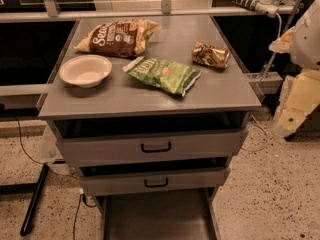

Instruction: Place green jalapeno chip bag into bottom drawer

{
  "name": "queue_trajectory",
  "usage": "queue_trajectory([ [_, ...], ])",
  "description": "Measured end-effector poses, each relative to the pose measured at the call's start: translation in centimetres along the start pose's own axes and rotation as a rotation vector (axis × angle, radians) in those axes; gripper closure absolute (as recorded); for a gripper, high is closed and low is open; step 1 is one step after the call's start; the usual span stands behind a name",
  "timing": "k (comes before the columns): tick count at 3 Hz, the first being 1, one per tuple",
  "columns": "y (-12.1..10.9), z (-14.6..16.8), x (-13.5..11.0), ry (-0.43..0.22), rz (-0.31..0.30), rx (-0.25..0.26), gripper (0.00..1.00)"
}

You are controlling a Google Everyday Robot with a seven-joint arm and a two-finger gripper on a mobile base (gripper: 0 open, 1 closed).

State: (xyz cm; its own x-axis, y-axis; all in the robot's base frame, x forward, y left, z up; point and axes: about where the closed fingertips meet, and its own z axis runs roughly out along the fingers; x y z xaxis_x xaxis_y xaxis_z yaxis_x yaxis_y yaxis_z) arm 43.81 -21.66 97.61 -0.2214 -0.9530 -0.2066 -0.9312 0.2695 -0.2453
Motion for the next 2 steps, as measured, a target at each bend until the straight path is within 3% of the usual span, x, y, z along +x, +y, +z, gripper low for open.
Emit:
queue_trajectory([
  [1,-0.1,0.0,-0.3,-0.002,-0.009,0.008,0.0],
  [2,-1.3,1.0,-2.1,-0.045,-0.07,0.054,0.0],
])
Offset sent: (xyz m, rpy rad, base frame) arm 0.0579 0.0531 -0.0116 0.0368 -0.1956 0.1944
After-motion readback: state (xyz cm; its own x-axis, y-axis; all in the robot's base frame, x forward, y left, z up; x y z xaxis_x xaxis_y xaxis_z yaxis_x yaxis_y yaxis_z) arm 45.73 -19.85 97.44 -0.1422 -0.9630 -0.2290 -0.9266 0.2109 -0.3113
